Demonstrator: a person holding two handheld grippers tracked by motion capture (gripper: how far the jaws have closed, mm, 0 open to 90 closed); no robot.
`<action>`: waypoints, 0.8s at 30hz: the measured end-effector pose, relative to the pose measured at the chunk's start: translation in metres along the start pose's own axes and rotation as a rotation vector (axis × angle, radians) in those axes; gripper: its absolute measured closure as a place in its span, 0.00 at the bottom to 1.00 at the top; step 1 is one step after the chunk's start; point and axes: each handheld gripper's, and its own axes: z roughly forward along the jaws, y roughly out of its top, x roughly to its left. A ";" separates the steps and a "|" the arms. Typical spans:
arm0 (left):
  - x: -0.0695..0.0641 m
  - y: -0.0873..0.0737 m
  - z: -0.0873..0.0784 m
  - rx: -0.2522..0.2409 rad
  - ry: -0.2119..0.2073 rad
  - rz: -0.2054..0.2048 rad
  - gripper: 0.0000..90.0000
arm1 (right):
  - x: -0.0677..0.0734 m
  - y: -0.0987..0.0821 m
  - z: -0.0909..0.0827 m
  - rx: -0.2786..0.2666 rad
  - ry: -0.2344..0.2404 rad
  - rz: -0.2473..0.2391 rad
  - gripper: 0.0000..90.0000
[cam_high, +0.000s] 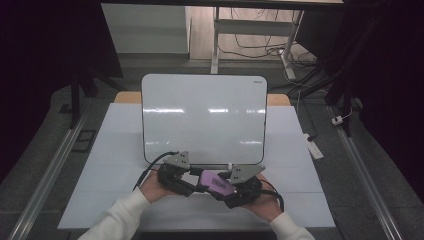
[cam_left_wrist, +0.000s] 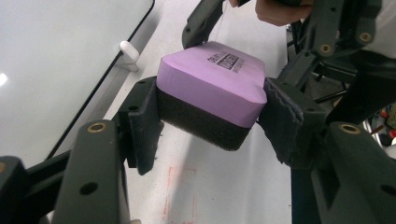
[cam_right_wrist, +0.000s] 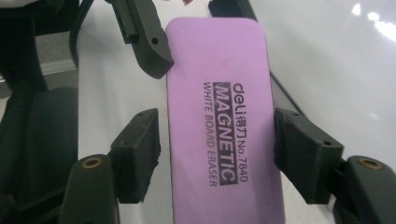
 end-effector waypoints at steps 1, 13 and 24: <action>0.000 0.000 0.000 0.005 0.017 -0.001 0.45 | 0.001 0.001 0.000 -0.001 -0.030 -0.011 0.29; 0.013 -0.004 -0.010 -0.054 0.068 -0.150 0.45 | 0.006 0.001 -0.017 -0.055 -0.235 -0.036 0.33; 0.020 -0.005 -0.012 -0.107 0.073 -0.276 0.45 | 0.032 0.009 0.002 0.008 -0.417 -0.197 0.45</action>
